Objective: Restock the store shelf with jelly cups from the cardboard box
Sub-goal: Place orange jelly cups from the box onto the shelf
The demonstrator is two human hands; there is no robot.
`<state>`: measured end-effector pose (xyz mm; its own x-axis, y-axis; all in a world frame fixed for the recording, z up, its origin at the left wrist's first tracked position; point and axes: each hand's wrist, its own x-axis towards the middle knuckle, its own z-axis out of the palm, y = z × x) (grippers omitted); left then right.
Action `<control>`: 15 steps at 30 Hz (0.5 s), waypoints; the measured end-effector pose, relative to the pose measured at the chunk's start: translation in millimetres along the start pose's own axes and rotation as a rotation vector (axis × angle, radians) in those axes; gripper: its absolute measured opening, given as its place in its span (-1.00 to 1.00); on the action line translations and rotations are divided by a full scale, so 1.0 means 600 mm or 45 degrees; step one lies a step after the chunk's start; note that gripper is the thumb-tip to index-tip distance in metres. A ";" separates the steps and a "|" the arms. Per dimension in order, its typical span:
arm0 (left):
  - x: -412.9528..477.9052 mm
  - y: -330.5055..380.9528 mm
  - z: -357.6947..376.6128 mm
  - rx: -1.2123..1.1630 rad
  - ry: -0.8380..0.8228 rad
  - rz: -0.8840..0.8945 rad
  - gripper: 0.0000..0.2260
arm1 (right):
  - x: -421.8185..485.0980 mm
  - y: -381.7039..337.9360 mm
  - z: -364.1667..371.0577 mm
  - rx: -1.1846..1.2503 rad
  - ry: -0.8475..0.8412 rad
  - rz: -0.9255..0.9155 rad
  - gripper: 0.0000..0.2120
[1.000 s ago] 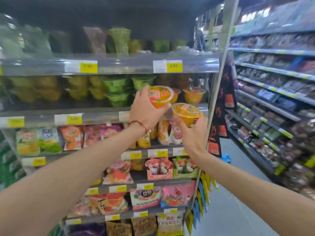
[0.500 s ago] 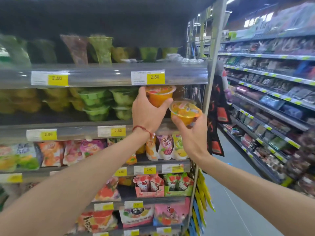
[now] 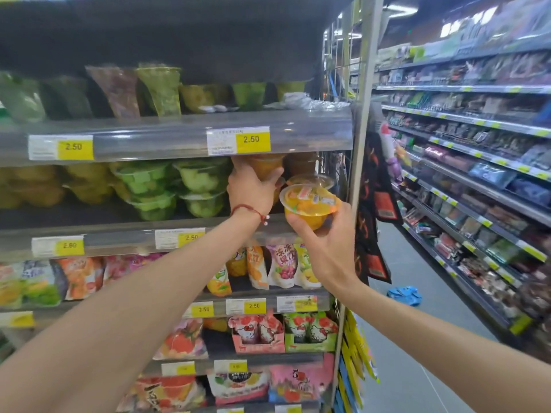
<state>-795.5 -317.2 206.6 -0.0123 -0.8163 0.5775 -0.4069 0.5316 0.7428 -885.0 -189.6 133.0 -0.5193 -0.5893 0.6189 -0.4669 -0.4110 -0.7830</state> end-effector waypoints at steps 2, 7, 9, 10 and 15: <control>0.004 -0.001 0.004 -0.024 -0.042 -0.049 -0.46 | 0.001 0.003 -0.004 -0.019 -0.020 -0.019 -0.60; 0.011 -0.011 0.011 -0.070 -0.103 -0.017 -0.38 | 0.000 0.010 -0.005 -0.048 -0.029 -0.029 -0.56; 0.010 -0.018 0.011 -0.093 -0.117 -0.009 -0.33 | -0.001 0.010 -0.003 -0.048 -0.026 -0.022 -0.56; 0.009 -0.021 0.009 -0.099 -0.118 0.000 -0.32 | -0.002 0.009 -0.003 -0.045 -0.024 -0.021 -0.56; 0.003 -0.027 0.003 -0.130 -0.163 0.000 -0.33 | -0.004 0.006 -0.004 -0.042 -0.018 -0.017 -0.58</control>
<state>-790.4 -327.5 195.1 -0.1315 -0.8351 0.5342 -0.3117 0.5463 0.7774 -887.2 -188.1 129.1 -0.5028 -0.5938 0.6282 -0.4970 -0.3961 -0.7721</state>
